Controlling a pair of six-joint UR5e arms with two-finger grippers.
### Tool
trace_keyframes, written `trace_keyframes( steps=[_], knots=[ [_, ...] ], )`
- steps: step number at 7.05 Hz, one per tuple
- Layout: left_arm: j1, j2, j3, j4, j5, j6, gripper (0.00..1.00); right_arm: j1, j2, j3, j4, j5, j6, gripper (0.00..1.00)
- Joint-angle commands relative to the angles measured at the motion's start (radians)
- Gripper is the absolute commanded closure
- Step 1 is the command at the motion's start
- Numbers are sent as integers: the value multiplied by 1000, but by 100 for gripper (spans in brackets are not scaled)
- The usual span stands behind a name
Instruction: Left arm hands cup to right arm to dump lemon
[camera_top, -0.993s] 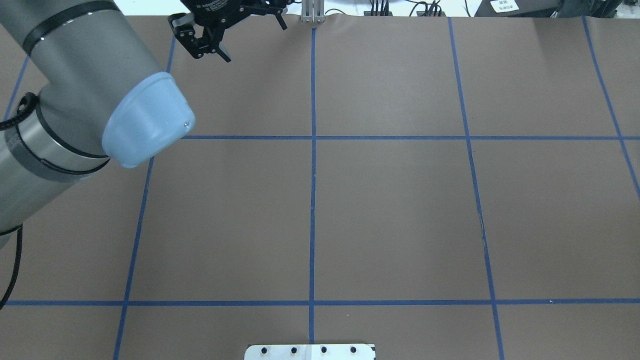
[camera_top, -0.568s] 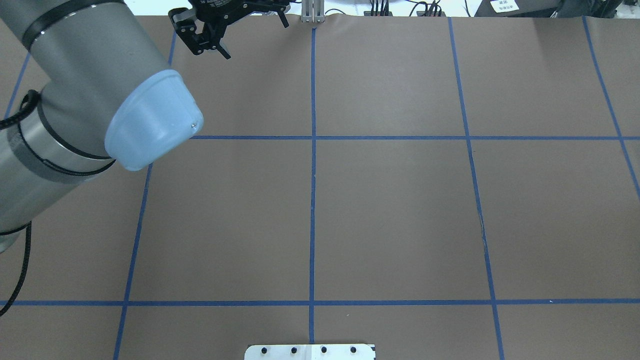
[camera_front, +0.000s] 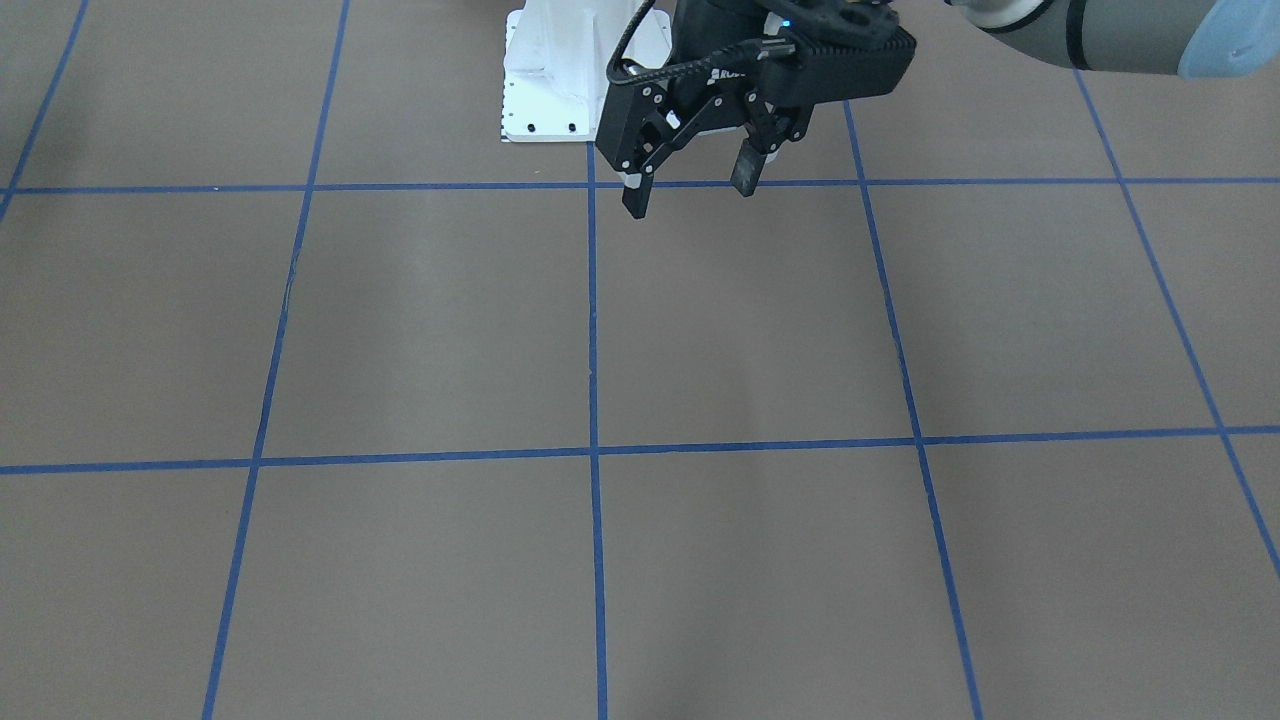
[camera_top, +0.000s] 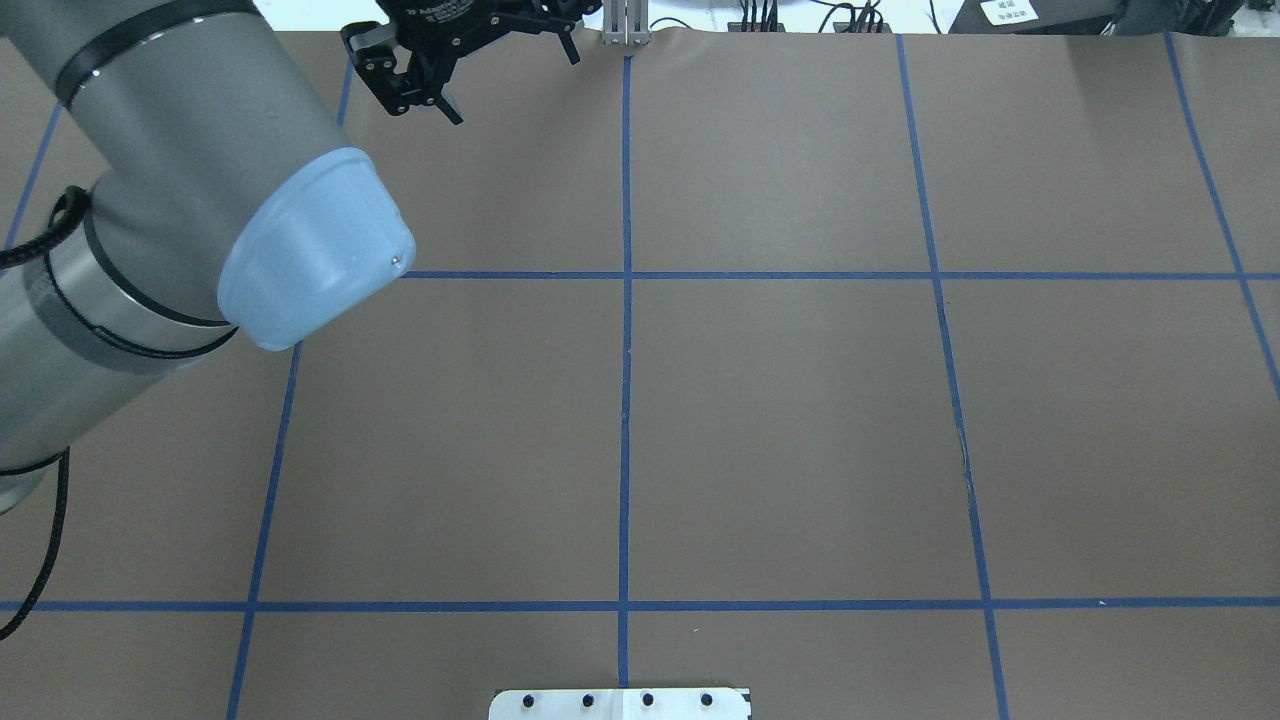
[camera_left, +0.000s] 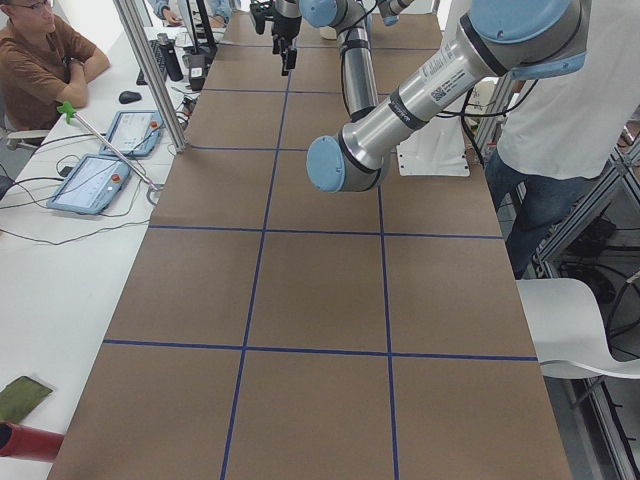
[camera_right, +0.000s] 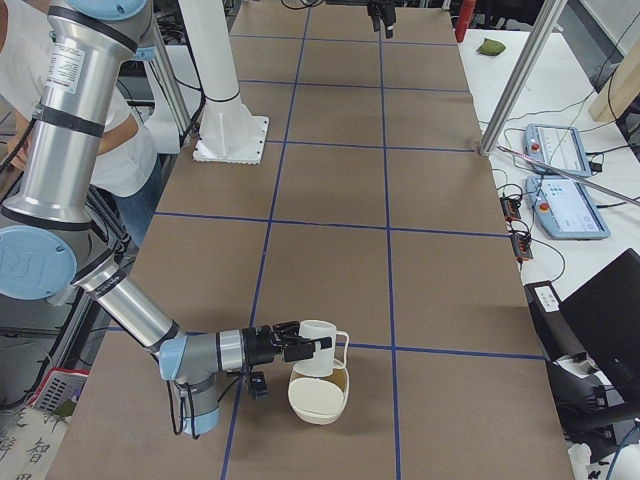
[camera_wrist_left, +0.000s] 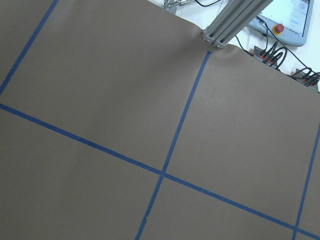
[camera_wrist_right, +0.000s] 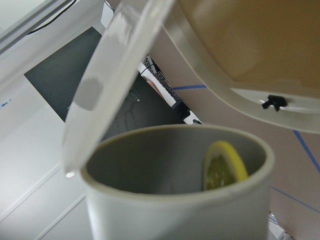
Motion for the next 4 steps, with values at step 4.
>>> trace_keyframes(
  steps=[4],
  knots=[
    [17,-25,0,51,38,2,0,109,22,36,-1,152,113,95]
  ],
)
